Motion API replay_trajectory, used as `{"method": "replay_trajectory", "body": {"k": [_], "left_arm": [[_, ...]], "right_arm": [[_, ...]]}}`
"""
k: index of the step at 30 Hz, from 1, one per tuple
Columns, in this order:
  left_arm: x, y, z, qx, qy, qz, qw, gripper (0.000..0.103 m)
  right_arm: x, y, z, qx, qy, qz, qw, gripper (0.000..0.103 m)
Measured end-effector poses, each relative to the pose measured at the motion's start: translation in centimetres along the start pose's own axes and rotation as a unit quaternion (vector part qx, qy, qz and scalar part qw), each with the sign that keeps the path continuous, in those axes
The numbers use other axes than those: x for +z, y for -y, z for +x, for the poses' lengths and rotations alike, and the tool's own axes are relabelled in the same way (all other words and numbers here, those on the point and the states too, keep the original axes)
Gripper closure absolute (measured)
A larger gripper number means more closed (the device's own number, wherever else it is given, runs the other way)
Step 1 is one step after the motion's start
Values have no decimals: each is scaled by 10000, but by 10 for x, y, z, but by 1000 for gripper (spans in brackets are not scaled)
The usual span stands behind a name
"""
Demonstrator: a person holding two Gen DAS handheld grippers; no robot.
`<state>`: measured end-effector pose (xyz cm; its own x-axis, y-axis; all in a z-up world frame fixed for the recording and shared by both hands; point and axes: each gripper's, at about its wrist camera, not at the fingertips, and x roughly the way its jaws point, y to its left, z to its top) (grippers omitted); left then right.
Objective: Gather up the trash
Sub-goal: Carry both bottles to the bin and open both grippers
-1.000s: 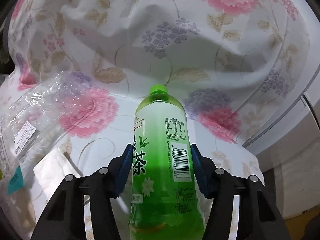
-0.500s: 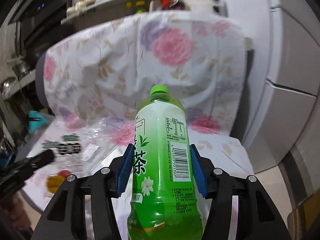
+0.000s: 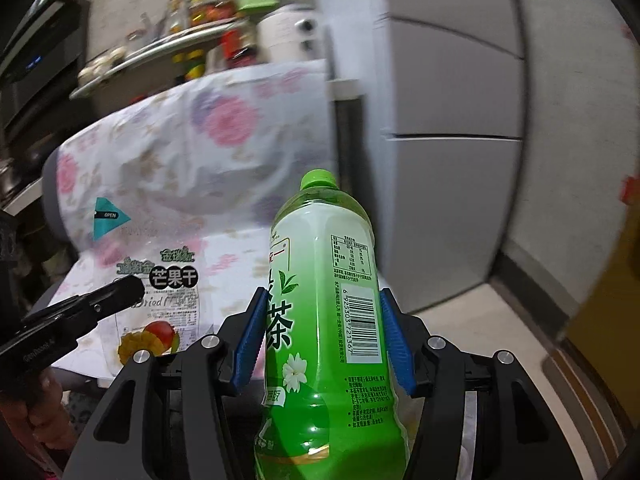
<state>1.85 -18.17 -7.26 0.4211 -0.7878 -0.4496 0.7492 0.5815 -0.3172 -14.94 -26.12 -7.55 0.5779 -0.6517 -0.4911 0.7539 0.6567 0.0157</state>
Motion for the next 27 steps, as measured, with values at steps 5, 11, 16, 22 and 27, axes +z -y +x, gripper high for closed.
{"method": "replay_trajectory", "body": {"k": [5, 11, 16, 22, 27], "left_arm": [[-9, 58, 20, -342, -157, 545, 9978, 103], [-27, 124, 55, -761, -385, 1168, 9895, 102], [-39, 154, 86, -1016, -522, 1376, 9839, 102], [-46, 164, 123, -1255, -900, 1256, 9800, 103], [-49, 168, 147, -1327, -1097, 1234, 9773, 102]], "right_arm": [[-19, 40, -39, -586, 207, 207, 9979, 47], [-47, 87, -62, -1236, 174, 520, 9908, 47], [-66, 117, -61, -1578, 172, 791, 9841, 47], [-93, 144, -37, -1596, -196, 1136, 9804, 47], [-107, 161, -19, -1579, -350, 1287, 9784, 46]]}}
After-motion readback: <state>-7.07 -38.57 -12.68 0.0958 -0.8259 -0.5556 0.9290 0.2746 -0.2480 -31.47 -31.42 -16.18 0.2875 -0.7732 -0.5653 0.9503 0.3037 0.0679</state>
